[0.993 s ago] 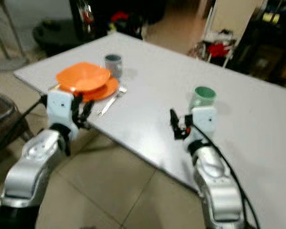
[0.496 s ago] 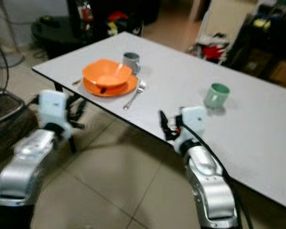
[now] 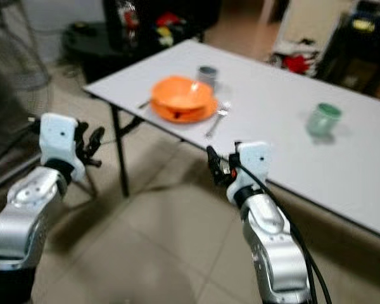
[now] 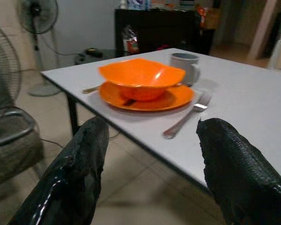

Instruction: Setting the table

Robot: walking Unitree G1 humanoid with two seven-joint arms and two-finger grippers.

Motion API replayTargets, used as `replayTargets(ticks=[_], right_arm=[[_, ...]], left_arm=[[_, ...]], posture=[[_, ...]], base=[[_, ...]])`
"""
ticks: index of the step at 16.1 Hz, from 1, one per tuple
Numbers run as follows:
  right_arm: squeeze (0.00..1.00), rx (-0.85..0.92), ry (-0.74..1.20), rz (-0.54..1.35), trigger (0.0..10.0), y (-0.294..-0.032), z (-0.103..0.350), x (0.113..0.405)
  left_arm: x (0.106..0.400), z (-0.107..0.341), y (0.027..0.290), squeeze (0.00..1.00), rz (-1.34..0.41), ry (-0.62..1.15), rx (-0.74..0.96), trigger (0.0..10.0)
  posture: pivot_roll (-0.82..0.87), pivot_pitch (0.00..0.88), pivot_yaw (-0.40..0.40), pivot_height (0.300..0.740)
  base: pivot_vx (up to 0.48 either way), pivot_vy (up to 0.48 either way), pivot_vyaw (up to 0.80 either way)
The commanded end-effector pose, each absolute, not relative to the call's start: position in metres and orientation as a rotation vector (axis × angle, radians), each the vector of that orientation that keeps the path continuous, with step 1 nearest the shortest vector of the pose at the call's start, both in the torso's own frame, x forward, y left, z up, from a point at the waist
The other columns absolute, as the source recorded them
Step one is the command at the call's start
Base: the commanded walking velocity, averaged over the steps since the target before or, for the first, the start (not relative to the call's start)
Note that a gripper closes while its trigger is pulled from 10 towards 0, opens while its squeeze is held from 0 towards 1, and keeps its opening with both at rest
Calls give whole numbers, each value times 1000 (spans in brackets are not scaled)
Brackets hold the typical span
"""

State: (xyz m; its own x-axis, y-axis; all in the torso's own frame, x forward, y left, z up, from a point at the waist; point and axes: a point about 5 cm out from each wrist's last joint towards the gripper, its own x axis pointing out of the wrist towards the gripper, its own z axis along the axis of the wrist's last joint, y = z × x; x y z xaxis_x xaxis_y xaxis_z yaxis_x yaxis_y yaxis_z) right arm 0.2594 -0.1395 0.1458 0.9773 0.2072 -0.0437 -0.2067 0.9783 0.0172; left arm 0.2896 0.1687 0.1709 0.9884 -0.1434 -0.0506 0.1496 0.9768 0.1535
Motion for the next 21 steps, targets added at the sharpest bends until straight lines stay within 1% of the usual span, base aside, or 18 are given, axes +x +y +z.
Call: replayTargets(ticks=[1, 3, 5, 11, 12, 14, 21], right_arm=[[0, 23, 49, 202, 10000, -142, 144, 259], [0, 30, 42, 226, 10000, -140, 145, 258], [0, 24, 26, 254, 10000, -138, 147, 258], [0, 30, 21, 287, 10000, -135, 147, 260], [0, 37, 23, 287, 10000, -135, 146, 260], [0, 48, 24, 282, 10000, -135, 146, 260], [0, 80, 25, 264, 10000, -137, 143, 262]], left_arm=[[289, 172, 161, 0, -187, 40, 165, 10000], [288, 174, 160, 0, -195, 37, 175, 10000], [288, 181, 157, 0, -215, 0, 210, 10000], [288, 183, 158, 0, -204, -3, 230, 10000], [288, 182, 160, 0, -196, 3, 215, 10000], [289, 183, 162, 0, -189, 7, 204, 10000], [290, 185, 163, 0, -198, 3, 211, 10000]], posture=[[71, 0, -19, 740], [72, 0, -18, 740], [80, 0, -22, 740], [91, 0, -28, 740], [93, 0, -27, 740], [94, 0, -27, 740], [101, 0, -27, 740]], base=[[0, 394, 0], [0, 390, 0], [0, 0, 800], [0, -480, 800], [0, 0, 800], [0, 319, 800], [0, 480, 800]])
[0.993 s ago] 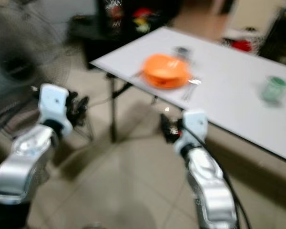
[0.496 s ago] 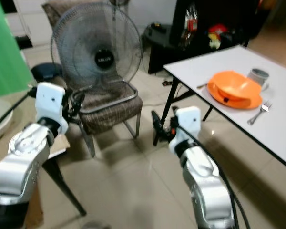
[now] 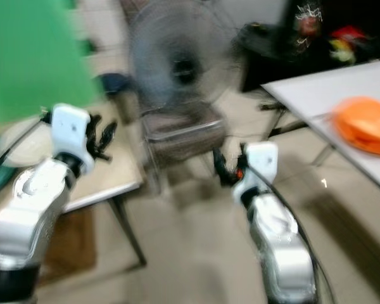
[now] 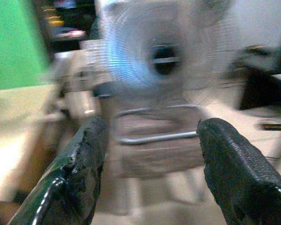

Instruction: Setting the table

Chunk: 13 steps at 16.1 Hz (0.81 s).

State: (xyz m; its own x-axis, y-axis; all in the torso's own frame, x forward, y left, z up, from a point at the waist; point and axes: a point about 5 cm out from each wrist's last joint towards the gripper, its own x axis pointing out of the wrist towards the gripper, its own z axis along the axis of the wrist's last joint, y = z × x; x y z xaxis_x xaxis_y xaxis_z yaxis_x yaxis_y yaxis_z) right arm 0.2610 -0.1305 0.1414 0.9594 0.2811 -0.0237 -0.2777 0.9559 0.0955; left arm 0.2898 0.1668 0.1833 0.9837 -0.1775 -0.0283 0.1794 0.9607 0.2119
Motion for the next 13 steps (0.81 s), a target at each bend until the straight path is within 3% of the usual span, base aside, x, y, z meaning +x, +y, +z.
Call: replayTargets(ticks=[1, 6, 12, 13], right_arm=[[0, 78, 22, 263, 10000, -137, 143, 262], [0, 182, -6, 225, 10000, -141, 147, 265], [0, 176, -32, 266, 10000, -136, 152, 269], [0, 176, -34, 269, 10000, -135, 153, 269]], left_arm=[[290, 186, 163, 0, -198, 1, 213, 10000], [289, 188, 165, 0, -198, -8, 226, 10000], [287, 189, 168, 0, -184, -9, 236, 10000], [287, 189, 168, 0, -182, -8, 237, 10000]], posture=[[105, 0, -28, 740], [118, 0, -31, 740], [139, 0, -47, 740], [139, 0, -48, 740]], base=[[0, 480, 800], [0, 480, 0], [0, 480, 0], [0, 0, 0]])
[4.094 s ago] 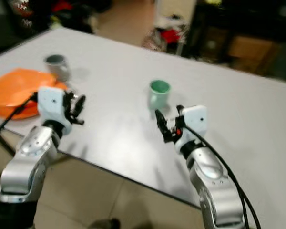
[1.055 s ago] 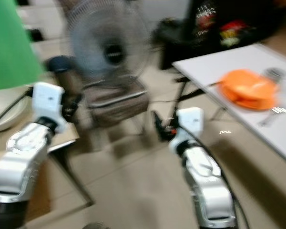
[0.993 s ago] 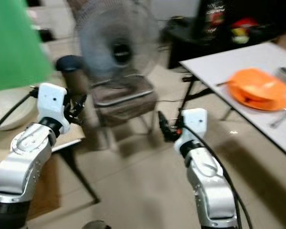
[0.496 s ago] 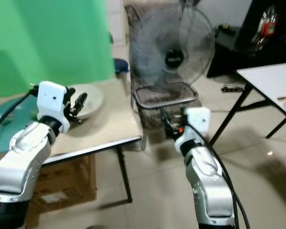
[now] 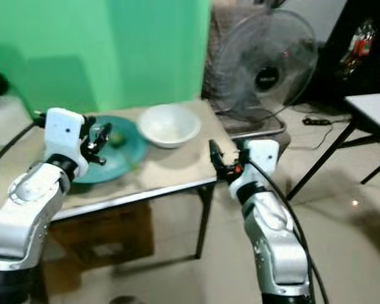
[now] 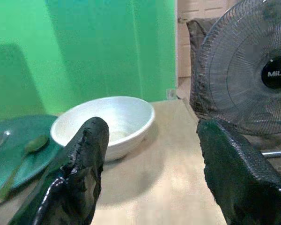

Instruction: Setting the table

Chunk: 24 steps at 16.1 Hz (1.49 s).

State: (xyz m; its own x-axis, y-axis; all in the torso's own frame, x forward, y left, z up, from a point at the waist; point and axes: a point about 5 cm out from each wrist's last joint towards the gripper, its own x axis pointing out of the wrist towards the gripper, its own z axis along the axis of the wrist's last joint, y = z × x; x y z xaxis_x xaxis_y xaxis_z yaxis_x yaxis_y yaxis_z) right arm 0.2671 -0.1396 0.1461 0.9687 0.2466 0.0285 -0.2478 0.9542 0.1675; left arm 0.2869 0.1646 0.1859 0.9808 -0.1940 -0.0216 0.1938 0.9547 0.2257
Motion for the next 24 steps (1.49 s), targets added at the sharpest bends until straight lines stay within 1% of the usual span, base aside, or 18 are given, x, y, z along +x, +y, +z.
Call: replayTargets(ticks=[1, 5, 10, 14, 16, 24], right_arm=[[0, 176, -35, 273, 10000, -135, 153, 269], [0, 173, -22, 288, 10000, -133, 151, 269], [0, 199, 24, 286, 10000, -133, 146, 269], [0, 193, 25, 271, 10000, -137, 147, 270], [0, 157, 23, 278, 10000, -135, 148, 270], [0, 139, 15, 285, 10000, -135, 151, 273]], left_arm=[[287, 190, 169, 0, -174, -7, 259, 10000], [286, 190, 170, 0, -163, -7, 269, 10000], [284, 186, 174, 0, -135, 18, 252, 10000], [287, 187, 174, 0, -110, 10, 226, 10000], [287, 188, 173, 0, -116, 3, 215, 10000], [289, 188, 172, 0, -121, -2, 205, 10000]], posture=[[140, 0, -50, 740], [146, 0, -57, 740], [144, 0, -56, 740], [138, 0, -54, 740], [135, 0, -52, 740], [135, 0, -56, 740]], base=[[0, -266, 0], [0, -480, 0], [0, 0, 0], [0, 0, 0], [0, 0, 0], [269, 0, 0]])
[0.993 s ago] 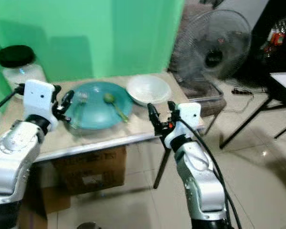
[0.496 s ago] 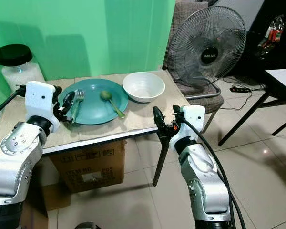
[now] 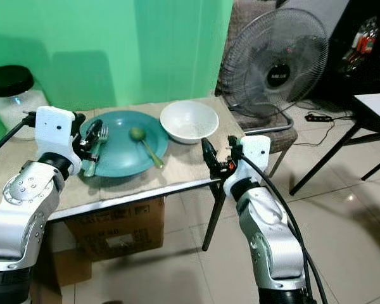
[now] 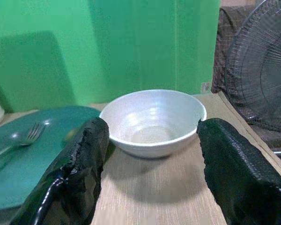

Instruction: Setting the table

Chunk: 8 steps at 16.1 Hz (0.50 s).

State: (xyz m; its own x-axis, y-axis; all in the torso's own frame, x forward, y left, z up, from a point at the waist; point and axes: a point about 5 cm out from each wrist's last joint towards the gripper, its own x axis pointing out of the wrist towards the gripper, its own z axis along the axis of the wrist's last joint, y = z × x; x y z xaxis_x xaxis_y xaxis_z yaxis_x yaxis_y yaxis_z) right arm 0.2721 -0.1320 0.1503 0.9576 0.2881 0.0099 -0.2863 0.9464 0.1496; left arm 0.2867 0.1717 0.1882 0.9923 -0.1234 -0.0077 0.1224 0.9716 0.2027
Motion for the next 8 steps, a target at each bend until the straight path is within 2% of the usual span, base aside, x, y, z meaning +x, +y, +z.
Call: replayTargets(ticks=[1, 7, 8], right_arm=[[0, 124, 14, 278, 10000, -135, 151, 274], [0, 138, 3, 277, 10000, -135, 154, 278], [0, 149, 1, 277, 10000, -134, 154, 278]], left_arm=[[289, 189, 172, 0, -121, -3, 205, 10000], [291, 191, 171, 0, -125, -15, 197, 10000], [291, 192, 171, 0, -125, -17, 198, 10000]], posture=[[135, 0, -55, 740], [134, 0, -57, 740], [136, 0, -58, 740]], base=[[270, 0, 531], [327, 0, 800], [337, 0, 0]])
